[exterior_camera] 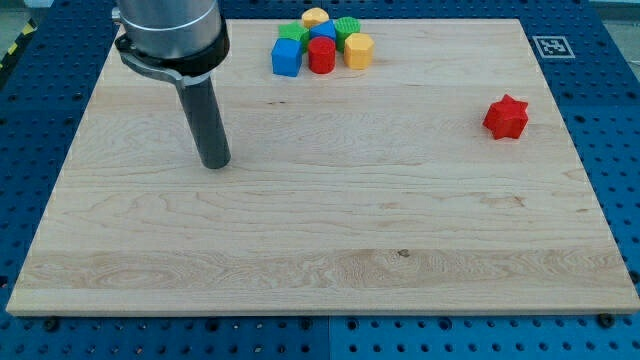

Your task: Push the blue cube below the green star

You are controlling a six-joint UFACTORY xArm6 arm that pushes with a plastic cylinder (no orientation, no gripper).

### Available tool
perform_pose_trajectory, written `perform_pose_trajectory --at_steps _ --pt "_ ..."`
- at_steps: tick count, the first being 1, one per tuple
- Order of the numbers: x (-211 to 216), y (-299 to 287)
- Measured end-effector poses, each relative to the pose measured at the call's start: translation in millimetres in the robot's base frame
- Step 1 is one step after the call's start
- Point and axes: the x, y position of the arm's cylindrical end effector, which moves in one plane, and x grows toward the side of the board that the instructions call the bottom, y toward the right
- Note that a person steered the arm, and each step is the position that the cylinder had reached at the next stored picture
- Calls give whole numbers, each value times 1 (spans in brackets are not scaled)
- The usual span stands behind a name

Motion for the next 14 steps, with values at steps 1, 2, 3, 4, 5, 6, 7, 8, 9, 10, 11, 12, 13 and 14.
perform_pose_trajectory --at_steps 1,2,3,4,5,6,7,8,9,10,11,12,13,14 --pt "0 3" --pt "0 5" --pt "0 5" --pt "-3 5" --pt "-5 3" --pt "-43 -23" --pt "-108 -24" --pt "-174 11" --pt "-202 25" --pt "-223 23" --pt "-260 19" --pt "-246 45" --pt "-211 73" --pt "-188 77"
